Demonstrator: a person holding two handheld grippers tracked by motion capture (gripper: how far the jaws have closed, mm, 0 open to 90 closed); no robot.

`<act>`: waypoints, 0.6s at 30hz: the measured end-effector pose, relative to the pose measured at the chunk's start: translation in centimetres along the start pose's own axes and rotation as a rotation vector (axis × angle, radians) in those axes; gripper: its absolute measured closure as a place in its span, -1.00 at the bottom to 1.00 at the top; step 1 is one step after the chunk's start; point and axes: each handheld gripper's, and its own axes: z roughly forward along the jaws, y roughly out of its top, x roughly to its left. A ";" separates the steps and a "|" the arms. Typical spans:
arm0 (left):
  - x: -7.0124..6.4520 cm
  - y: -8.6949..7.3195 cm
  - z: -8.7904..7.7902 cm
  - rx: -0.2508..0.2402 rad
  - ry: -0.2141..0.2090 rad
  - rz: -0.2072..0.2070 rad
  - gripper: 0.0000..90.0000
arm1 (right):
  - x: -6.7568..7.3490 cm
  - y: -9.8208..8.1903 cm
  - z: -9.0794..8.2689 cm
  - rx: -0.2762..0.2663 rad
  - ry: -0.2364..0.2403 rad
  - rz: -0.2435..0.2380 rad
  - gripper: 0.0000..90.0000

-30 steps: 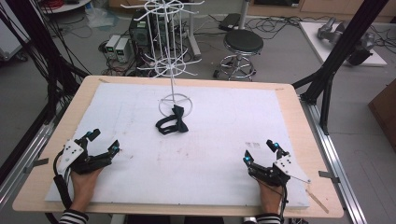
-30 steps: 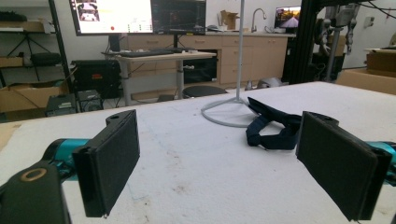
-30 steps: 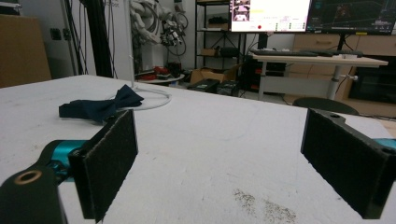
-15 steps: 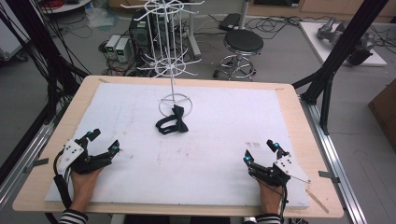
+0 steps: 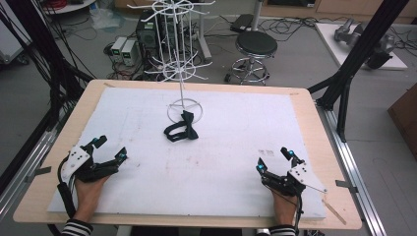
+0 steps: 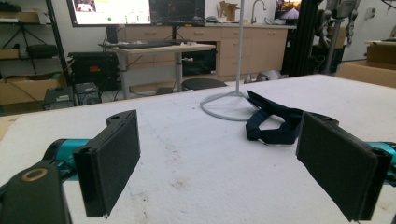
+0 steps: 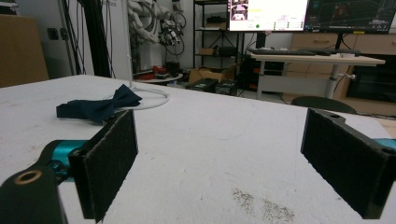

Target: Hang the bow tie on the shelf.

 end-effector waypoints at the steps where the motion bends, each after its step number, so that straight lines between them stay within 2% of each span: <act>1: 0.0 0.2 0.1 0.012 -0.006 0.000 -0.69 | 0.0 0.0 0.0 0.000 0.000 0.000 -0.78; 7: -0.1 1.4 0.6 0.018 -0.028 0.010 -0.69 | 0.0 0.0 0.0 -0.002 0.002 0.002 -0.78; 14: -0.3 3.7 2.0 0.058 -0.097 0.042 -0.69 | 0.0 0.0 0.0 -0.004 0.005 0.002 -0.78; 18: -0.4 4.6 2.8 0.077 -0.101 0.046 -0.69 | 0.0 0.0 0.0 -0.004 0.002 0.001 -0.78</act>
